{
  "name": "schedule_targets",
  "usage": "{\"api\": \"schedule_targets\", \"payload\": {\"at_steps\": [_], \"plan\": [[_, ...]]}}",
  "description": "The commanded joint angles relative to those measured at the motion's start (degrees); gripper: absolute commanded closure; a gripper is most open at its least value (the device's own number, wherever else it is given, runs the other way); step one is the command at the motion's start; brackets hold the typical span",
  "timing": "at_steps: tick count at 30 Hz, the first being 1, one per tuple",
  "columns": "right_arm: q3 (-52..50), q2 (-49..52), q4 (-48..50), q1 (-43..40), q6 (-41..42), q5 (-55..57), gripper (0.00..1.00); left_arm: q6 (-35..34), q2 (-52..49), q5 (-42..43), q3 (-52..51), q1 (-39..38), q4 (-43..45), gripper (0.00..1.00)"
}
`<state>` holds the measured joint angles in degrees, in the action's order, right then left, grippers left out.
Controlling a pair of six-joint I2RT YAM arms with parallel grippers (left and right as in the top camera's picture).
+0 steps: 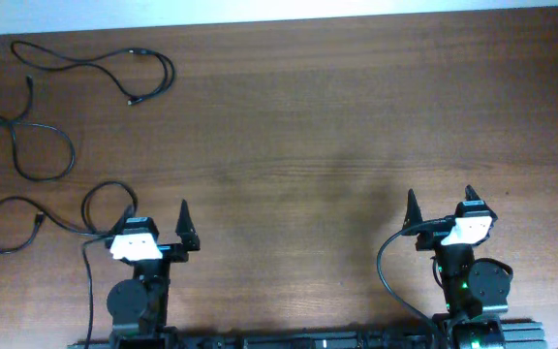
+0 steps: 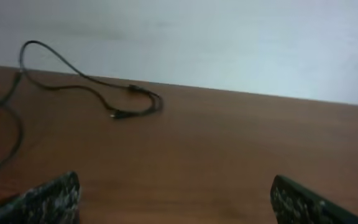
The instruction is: Untangle cables
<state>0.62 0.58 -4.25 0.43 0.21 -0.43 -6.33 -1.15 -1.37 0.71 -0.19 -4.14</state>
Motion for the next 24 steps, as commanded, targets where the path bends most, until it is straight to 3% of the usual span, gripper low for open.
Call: {"api": "schedule_targets", "payload": {"at_steps": [1, 6, 24], "plan": [[-0.31, -0.37, -0.35, 0.26, 0.02, 0.26, 0.02, -2.54, 0.87, -3.63, -0.24, 0.83, -0.24, 0.02], [-0.31, -0.37, -0.35, 0.26, 0.00, 0.26, 0.02, 6.01, -1.01, -2.80, -0.24, 0.66, -0.46, 0.02], [-0.31, -0.37, -0.37, 0.26, 0.00, 0.26, 0.02, 7.26, 0.85, -2.73, -0.20, -1.16, -0.44, 0.02]]}}
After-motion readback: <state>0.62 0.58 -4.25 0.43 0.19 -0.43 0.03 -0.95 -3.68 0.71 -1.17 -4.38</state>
